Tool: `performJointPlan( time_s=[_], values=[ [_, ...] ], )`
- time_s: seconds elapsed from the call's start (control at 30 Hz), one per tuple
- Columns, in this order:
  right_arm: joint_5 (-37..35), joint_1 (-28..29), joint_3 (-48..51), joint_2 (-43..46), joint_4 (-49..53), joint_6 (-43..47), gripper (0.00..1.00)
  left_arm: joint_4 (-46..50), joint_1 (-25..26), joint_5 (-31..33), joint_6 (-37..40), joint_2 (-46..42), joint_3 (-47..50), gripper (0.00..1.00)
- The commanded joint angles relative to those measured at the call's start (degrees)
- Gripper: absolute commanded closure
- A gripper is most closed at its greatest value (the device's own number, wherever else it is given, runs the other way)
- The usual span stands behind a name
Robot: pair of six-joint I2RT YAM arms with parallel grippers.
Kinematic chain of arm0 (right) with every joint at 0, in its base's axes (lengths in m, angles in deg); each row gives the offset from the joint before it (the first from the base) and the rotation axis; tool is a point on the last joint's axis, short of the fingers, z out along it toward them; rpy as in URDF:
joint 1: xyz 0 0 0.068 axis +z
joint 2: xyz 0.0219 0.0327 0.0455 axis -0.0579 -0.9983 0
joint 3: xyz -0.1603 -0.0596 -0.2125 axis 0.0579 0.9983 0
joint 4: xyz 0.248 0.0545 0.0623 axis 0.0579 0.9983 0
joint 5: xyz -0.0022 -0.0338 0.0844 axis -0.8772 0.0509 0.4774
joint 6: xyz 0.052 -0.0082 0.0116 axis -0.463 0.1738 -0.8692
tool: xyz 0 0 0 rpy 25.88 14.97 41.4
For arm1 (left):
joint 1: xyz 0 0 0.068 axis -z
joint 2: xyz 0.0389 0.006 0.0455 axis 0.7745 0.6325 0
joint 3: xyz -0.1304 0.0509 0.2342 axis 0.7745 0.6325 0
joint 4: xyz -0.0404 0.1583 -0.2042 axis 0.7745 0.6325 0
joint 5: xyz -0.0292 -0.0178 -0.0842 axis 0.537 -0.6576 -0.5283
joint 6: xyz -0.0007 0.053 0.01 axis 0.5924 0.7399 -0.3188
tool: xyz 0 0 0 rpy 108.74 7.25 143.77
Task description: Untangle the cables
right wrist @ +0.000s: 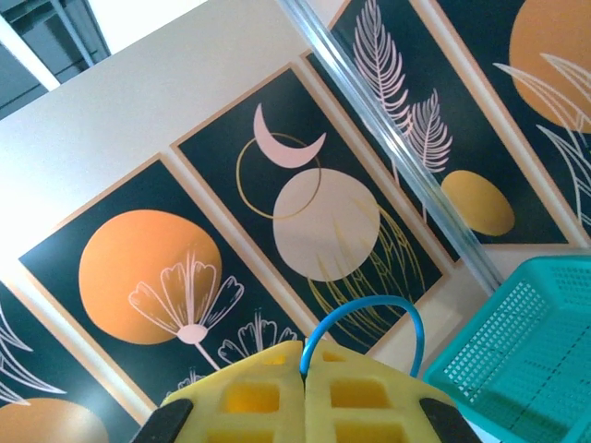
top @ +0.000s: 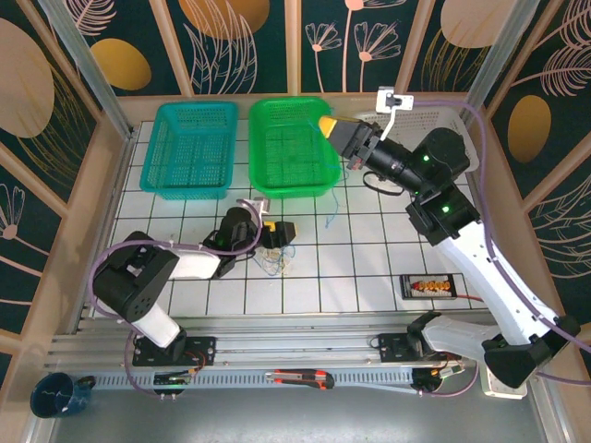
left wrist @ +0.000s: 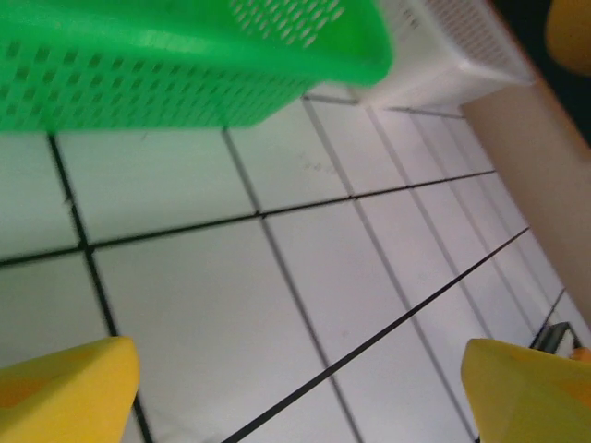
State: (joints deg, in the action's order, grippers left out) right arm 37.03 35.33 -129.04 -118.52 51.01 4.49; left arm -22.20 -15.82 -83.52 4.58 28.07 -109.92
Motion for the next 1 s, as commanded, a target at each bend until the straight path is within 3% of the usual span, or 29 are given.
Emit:
performJointPlan(
  time_s=[0.0, 0.3, 0.67, 0.97],
  values=[
    [1.83, -2.29, 1.07, -1.12, -1.86, 0.19, 1.00, 2.78, 0.31, -0.53, -1.46, -4.06, -2.93, 0.04],
    [5.12, -5.90, -0.22, -9.83, -6.13, -1.58, 1.00, 13.83, 0.22, 6.32, -2.75, -12.84, -4.28, 0.01],
    [7.42, -7.44, -6.88, -27.09, -9.41, -2.74, 1.00, 16.28, 0.05, 12.88, -8.00, -21.63, 0.16, 0.01],
    [5.16, -7.70, -12.37, -42.10, -8.86, 0.52, 1.00, 16.72, -0.73, 14.43, -9.86, -24.69, 2.36, 0.01]
  ],
)
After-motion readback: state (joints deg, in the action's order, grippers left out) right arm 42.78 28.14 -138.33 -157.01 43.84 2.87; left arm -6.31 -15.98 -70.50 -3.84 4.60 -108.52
